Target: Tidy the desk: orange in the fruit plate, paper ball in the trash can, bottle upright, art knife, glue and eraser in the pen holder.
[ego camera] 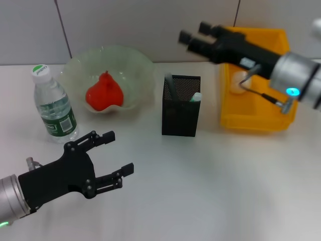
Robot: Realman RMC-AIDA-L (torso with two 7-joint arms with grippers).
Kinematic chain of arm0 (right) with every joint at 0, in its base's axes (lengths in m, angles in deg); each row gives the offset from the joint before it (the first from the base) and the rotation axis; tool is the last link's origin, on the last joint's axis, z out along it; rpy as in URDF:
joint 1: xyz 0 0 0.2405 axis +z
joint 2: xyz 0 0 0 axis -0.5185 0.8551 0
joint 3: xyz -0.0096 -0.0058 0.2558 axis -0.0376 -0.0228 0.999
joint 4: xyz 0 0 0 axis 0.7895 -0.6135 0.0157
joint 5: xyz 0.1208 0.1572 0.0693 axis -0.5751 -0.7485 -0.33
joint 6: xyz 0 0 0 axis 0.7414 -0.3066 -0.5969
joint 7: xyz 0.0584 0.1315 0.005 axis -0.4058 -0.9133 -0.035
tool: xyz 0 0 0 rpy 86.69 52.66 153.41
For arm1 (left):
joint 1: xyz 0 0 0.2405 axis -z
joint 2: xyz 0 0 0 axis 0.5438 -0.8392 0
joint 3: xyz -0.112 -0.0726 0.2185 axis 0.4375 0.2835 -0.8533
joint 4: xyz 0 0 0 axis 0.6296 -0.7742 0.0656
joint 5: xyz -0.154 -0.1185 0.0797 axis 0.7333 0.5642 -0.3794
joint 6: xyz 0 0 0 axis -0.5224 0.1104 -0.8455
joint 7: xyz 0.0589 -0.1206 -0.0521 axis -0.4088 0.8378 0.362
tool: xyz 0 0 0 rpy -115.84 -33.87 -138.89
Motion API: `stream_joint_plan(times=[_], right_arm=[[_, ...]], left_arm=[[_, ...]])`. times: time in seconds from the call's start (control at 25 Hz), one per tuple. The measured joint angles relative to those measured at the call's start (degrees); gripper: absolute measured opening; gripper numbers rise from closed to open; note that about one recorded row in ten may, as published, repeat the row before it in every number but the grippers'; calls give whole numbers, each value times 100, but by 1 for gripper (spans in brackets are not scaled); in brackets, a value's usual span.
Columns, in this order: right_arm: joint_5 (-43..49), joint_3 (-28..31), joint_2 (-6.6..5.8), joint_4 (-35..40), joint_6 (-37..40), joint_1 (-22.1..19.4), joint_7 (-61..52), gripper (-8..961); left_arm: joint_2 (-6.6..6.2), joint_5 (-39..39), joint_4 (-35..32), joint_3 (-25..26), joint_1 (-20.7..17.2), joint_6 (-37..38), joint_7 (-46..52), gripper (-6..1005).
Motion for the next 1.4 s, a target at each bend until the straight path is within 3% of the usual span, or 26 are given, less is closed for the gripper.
stream_joint_plan(times=[0.04, 0.12, 0.16, 0.28, 0.32, 0.36, 0.4, 0.44, 0.56, 0.64, 0.68, 0.76, 0.8, 0.84, 1.0, 1.16, 1.4], right_arm=[[-161, 2, -4, -76, 217, -132, 27, 768], [-303, 22, -10, -184, 508, -294, 43, 768], [-448, 132, -23, -324, 1074, -601, 47, 768], [-447, 305, -77, -304, 1700, -820, -43, 768], [-415, 377, -142, -213, 2023, -907, -110, 768], [-370, 440, -324, 41, 2644, -1065, -197, 768], [-370, 440, -324, 41, 2644, -1065, -197, 768], [-343, 436, -428, 207, 2903, -1108, -201, 768], [316, 413, -847, 817, 3786, -1132, -172, 768], [646, 419, -901, 877, 3901, -1121, -149, 768], [968, 427, -927, 902, 3980, -1117, -125, 768], [1554, 441, -930, 883, 4047, -1117, -90, 768], [1773, 444, -916, 872, 4043, -1117, -85, 768], [1996, 444, -893, 870, 4008, -1112, -82, 768], [2665, 459, -771, 925, 3699, -1065, 106, 768], [3036, 480, -572, 911, 3351, -1096, 496, 768], [3095, 483, -541, 907, 3237, -1094, 661, 768]], left_arm=[[0, -3, 22, -3, 0, 4, 1, 846], [0, -3, 22, -3, 0, 4, 1, 846], [-1, -25, 31, -44, 0, 61, 114, 846], [-7, -53, 32, -121, 0, 89, 283, 846], [-7, -53, 32, -121, 0, 89, 283, 846], [-15, -198, 2, -210, -1, 90, 498, 846], [-15, -198, 2, -210, -1, 90, 498, 846], [-33, -313, -26, -220, 5, 107, 609, 846], [-95, -574, -38, -223, 51, 145, 812, 846], [-95, -574, -38, -223, 51, 145, 812, 846], [-164, -776, -46, -229, 111, 235, 964, 846], [-164, -776, -46, -229, 111, 235, 964, 846], [-309, -889, -91, -230, 168, 434, 1250, 846], [-363, -898, -97, -230, 183, 484, 1326, 846], [-470, -948, -104, -230, 238, 593, 1531, 846], [-482, -1249, -148, -230, 343, 621, 1625, 846], [-455, -1514, -173, -230, 491, 608, 1693, 846]])
